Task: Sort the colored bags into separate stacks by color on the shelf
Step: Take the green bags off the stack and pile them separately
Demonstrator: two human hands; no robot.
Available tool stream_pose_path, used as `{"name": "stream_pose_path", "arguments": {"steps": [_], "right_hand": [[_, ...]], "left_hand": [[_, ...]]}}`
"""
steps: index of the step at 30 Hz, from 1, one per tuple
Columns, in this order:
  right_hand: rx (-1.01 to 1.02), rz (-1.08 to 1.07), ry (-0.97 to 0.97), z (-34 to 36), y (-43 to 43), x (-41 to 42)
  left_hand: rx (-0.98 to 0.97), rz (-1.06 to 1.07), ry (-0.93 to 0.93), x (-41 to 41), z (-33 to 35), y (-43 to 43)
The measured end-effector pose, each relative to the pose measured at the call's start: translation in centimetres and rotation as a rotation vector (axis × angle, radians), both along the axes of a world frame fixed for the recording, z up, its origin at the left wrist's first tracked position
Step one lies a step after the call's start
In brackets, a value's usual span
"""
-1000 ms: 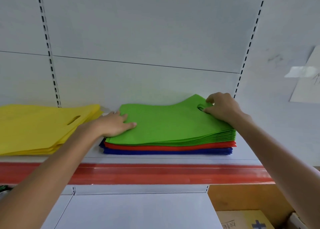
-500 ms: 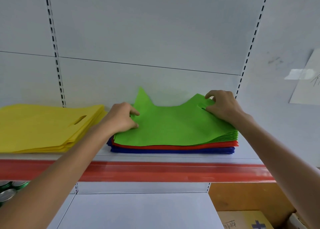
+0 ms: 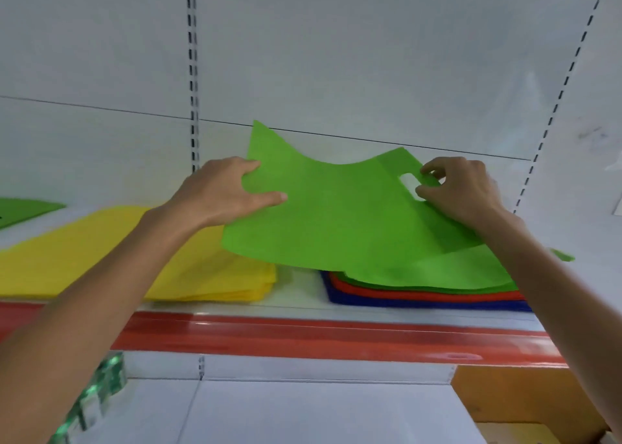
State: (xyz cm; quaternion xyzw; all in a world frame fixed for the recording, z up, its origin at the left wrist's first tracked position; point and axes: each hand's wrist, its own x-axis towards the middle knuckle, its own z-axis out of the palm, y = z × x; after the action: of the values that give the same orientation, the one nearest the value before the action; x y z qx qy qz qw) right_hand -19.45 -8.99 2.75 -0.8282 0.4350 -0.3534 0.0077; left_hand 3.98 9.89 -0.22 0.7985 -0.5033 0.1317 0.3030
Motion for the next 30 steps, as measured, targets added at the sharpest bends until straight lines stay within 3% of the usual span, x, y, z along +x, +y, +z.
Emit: {"name": "stream_pose_path", "arguments": {"steps": [11, 30], "right_hand": [[0.104, 0.007, -0.018, -2.4, 15.3, 18.3], [0.025, 0.091, 0.160, -3.3, 30.9, 36.5]], "left_hand": [[0.136, -0.059, -0.048, 19.3, -0.8, 16.8], [0.089, 0.093, 0.123, 37.8, -3.6, 32.5]]}}
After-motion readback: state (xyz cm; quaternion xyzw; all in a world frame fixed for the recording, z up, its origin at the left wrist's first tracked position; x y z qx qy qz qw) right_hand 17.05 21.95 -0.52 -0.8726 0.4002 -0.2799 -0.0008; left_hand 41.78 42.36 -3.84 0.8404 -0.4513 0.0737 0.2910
